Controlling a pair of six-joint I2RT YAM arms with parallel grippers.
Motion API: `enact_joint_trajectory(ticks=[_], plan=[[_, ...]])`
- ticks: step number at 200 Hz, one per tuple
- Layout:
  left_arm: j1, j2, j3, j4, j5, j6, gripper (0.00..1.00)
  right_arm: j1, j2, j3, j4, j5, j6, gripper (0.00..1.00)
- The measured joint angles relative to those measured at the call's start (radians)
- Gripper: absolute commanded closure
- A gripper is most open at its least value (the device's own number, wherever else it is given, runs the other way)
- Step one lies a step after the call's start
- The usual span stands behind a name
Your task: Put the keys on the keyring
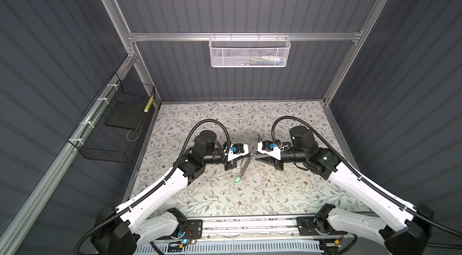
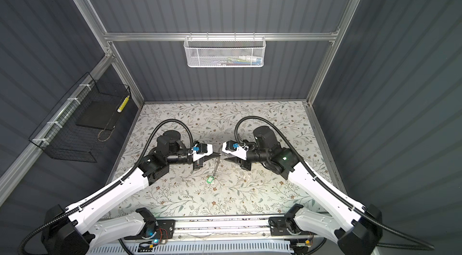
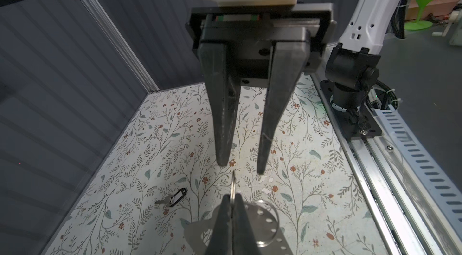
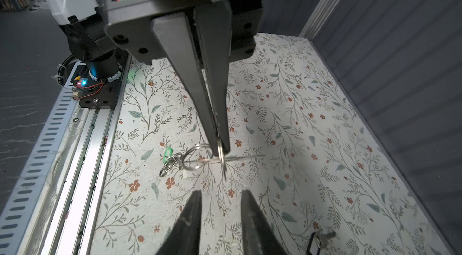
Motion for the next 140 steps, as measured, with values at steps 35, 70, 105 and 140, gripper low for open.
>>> enact_joint_trajectory(ticks=[35, 70, 105, 140], plan=[[0.0, 0.001, -0.028, 0.08, 0.064, -0.047, 1.0, -0.02, -0.092, -0.081, 0.044, 0.009, 0.035, 0.72], [0.0, 0.012, -0.033, 0.161, 0.125, -0.092, 1.0, -0.02, -0.082, -0.098, 0.081, -0.032, 0.089, 0.77], [0.0, 0.03, -0.034, 0.206, 0.166, -0.121, 1.0, -0.02, -0.08, -0.098, 0.134, -0.09, 0.139, 0.81], [0.0, 0.041, -0.039, 0.241, 0.197, -0.143, 1.0, -0.02, -0.081, -0.098, 0.158, -0.132, 0.172, 0.83]])
